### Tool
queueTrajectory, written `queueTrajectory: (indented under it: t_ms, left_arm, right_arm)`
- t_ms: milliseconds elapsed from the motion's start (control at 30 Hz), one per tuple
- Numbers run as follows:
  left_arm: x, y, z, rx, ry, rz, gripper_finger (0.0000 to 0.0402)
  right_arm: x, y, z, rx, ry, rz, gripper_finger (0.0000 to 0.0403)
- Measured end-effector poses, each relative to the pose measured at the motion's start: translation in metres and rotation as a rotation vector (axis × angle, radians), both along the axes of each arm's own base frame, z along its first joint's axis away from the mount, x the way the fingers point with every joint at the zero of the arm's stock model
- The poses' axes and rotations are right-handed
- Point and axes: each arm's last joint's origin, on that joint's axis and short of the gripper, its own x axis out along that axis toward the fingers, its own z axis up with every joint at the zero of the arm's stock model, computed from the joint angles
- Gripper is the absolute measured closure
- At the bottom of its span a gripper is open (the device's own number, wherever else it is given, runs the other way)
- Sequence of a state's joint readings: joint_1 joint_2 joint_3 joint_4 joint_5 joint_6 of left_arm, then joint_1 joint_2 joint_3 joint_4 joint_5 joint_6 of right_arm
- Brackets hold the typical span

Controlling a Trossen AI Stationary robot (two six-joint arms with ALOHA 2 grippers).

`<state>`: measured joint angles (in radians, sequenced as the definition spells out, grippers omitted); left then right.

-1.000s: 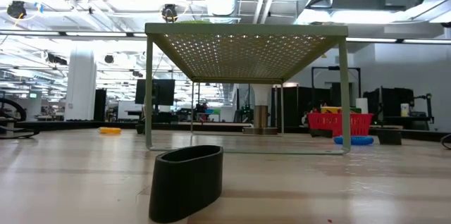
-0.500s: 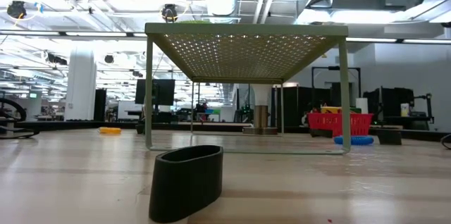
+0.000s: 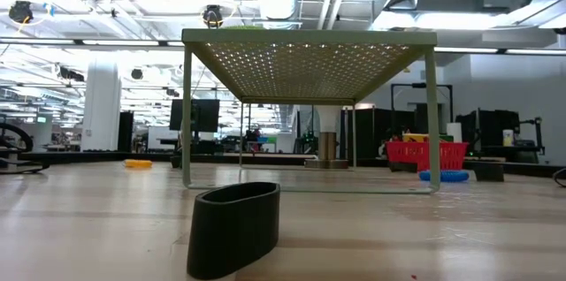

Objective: Pick & Place Office Desk Supplies
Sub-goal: Put the yellow crayon box into the red bin

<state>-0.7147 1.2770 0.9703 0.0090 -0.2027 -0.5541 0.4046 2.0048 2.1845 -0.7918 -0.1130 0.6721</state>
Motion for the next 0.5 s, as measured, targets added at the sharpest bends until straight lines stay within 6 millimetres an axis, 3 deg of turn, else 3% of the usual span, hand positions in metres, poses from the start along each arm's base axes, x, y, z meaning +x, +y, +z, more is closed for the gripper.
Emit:
queueTrajectory:
  t_ms: [500]
  left_arm:
    - [0.0,0.0,0.0,0.004,-0.002,0.015,0.0302]
  right_arm:
    - [0.017,0.005,-0.015,0.034,-0.008,0.004,0.0081]
